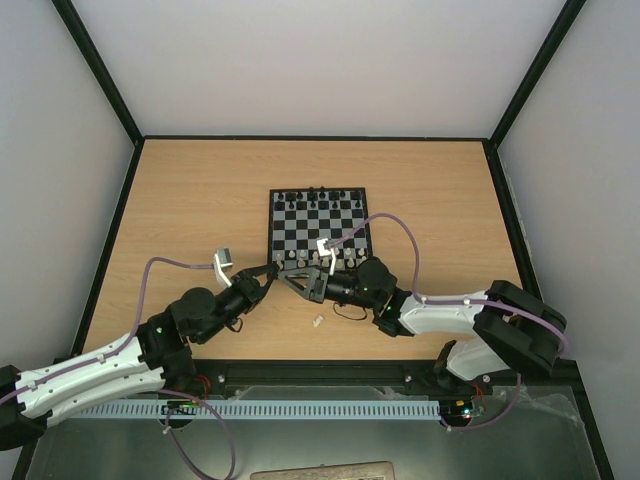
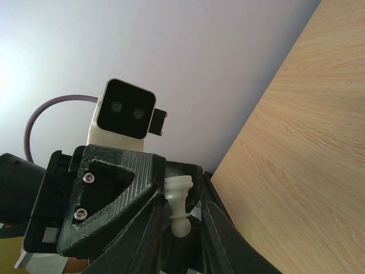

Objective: Set up the chess pieces on the board
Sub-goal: Place the chess piece on the chessboard.

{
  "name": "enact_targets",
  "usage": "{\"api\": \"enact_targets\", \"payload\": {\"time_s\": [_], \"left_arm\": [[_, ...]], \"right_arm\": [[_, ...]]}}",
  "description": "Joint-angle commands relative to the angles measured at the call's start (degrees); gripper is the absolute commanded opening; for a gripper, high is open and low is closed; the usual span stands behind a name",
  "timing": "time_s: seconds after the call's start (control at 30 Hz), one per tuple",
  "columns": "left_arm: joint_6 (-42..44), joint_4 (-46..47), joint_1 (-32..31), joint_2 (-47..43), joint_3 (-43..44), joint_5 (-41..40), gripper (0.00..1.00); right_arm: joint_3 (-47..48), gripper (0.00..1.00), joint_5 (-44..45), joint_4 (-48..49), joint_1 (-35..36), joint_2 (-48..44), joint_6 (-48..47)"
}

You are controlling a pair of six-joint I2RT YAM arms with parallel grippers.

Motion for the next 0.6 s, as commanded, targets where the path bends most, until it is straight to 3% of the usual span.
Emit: {"api": "enact_targets", "payload": {"time_s": [0.0, 0.4, 0.57], "left_arm": [[-0.08, 2.47, 0.17, -0.07, -0.81, -0.61, 0.18], [-0.11, 2.65, 0.24, 0.37, -0.81, -0.30, 0.18], [-0.09, 2.18, 0.24, 0.30, -0.73, -0.30, 0.19]], "right_arm": [[0.81, 0.19, -0.67, 4.30, 0.10, 0.69, 0.10], [1.91, 0.16, -0.91, 3.84, 0.21, 1.00, -0.04], [2.11, 0.08, -0.76, 3.55, 0.23, 1.07, -0.14]]}}
